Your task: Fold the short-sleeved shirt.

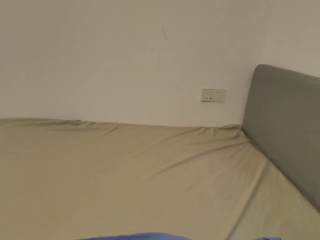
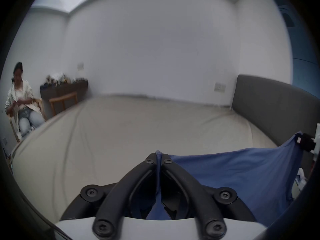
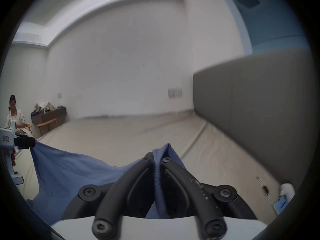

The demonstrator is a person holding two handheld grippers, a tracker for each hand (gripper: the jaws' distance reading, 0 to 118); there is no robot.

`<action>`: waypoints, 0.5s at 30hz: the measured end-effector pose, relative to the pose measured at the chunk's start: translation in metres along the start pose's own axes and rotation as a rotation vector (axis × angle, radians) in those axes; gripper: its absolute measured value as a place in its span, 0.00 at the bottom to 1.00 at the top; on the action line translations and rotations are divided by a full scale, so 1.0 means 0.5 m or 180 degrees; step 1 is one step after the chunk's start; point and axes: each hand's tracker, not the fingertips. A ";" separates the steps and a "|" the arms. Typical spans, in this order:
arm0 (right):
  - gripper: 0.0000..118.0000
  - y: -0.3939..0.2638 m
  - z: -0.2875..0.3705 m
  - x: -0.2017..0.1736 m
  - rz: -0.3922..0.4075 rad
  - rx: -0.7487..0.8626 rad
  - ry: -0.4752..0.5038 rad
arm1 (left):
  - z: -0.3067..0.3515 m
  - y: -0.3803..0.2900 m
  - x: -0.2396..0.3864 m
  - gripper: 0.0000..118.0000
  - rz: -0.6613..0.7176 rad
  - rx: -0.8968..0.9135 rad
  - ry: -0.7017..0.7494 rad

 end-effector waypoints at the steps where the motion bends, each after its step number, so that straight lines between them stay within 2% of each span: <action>1: 0.06 0.012 0.040 -0.004 -0.0033 0.0141 -0.0010 | 0.037 0.005 0.001 0.02 0.0007 0.0124 0.0041; 3: 0.06 0.039 0.127 -0.022 -0.0084 0.0402 -0.0024 | 0.124 0.013 0.008 0.02 0.0063 0.0424 0.0081; 6: 0.06 0.057 0.244 -0.040 -0.0028 0.0804 -0.0129 | 0.236 0.008 0.014 0.02 0.0059 0.0842 0.0292; 9: 0.06 0.065 0.338 -0.059 -0.0075 0.1066 -0.0220 | 0.340 0.001 0.020 0.02 0.0234 0.1153 0.0426; 15: 0.06 0.060 0.443 -0.070 -0.0108 0.1331 -0.0357 | 0.464 -0.014 0.028 0.02 0.0267 0.1318 0.0501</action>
